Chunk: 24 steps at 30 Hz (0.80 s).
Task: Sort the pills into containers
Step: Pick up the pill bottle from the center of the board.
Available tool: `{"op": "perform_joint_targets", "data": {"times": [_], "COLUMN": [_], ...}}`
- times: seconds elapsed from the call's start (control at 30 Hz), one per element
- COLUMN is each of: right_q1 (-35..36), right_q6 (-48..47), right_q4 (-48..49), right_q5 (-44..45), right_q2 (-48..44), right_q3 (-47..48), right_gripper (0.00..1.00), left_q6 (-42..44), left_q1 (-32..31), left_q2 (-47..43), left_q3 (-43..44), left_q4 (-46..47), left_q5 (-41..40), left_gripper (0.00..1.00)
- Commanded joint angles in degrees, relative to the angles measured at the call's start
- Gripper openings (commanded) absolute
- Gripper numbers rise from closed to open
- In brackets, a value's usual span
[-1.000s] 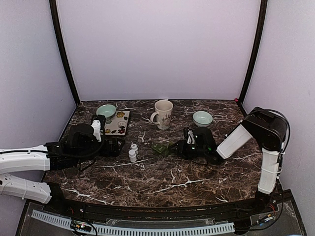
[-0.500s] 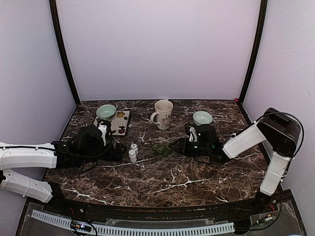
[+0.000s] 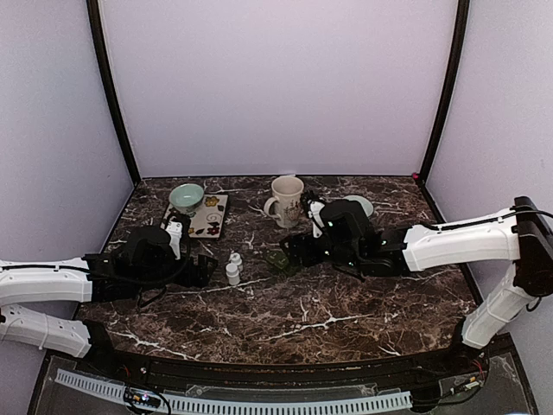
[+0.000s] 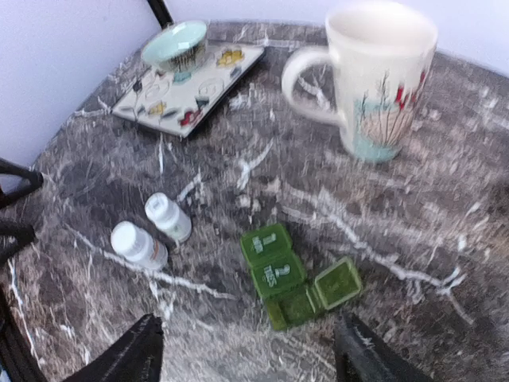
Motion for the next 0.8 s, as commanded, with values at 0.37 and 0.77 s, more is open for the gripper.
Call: {"op": "perform_joint_targets", "data": {"times": [0.37,0.77], "right_q1": [0.4,5.4], "right_q6": [-15.2,-10.8], "right_q4": [0.3,-40.5], "right_q5": [12.7,6.0], "right_q2": [7.6,31.2], "right_q3": [22.4,61.8], "right_gripper": [0.84,0.72], "left_q6": [3.4,4.0], "left_q1": [0.0,-3.1], "left_q2": [-2.6,-0.3], "left_q3": [-6.0,-9.8], "left_q4": [5.5,9.6], "left_q5": [4.1,3.6], "left_gripper": [0.93,0.83]}}
